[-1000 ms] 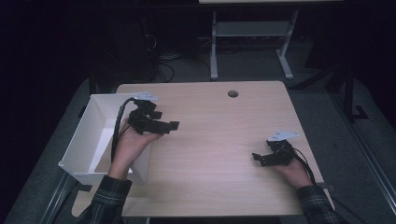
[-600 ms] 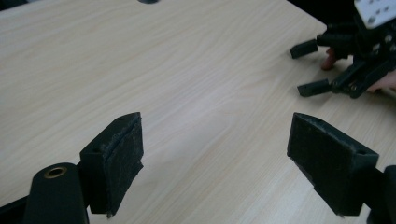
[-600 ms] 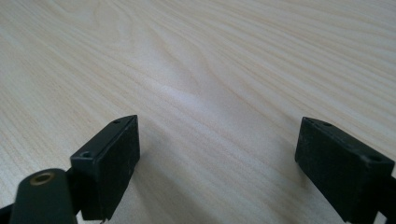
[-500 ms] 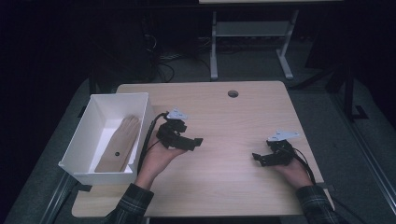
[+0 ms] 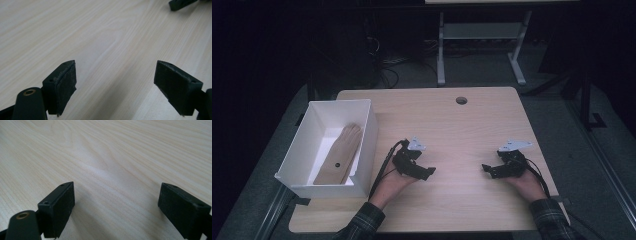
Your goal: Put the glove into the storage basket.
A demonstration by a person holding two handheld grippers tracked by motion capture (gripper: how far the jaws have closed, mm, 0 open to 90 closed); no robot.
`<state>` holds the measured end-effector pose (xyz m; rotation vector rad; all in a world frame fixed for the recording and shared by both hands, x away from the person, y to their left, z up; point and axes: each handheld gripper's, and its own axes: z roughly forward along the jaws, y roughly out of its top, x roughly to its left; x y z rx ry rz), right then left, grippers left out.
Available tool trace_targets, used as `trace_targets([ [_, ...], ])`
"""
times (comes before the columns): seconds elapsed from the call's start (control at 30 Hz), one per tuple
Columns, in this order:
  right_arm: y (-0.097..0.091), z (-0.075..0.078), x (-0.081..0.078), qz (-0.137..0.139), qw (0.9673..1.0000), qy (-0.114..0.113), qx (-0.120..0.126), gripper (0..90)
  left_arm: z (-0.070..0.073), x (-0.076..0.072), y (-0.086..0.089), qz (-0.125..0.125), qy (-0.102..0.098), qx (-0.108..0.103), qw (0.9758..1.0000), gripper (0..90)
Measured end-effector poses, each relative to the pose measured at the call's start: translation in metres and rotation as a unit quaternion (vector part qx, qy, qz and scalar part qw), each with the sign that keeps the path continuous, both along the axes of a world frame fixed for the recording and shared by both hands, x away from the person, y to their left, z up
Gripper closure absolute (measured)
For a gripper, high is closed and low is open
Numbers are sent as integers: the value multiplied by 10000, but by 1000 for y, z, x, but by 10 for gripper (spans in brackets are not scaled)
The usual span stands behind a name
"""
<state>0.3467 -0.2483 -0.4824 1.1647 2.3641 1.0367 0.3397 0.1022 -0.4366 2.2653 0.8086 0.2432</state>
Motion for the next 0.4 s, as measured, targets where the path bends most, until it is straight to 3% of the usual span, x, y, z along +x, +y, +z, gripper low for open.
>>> trace_targets([
  [0.1, 0, 0, 0, 6, 10000, 3, 0, 133, -11, 1, 0, 4, -73, 140, 9999, 177],
  [0.4, 0, 0, 0, 18, 10000, 3, -13, 133, -25, 1, 3, 18, 41, 311, 9995, 176],
])
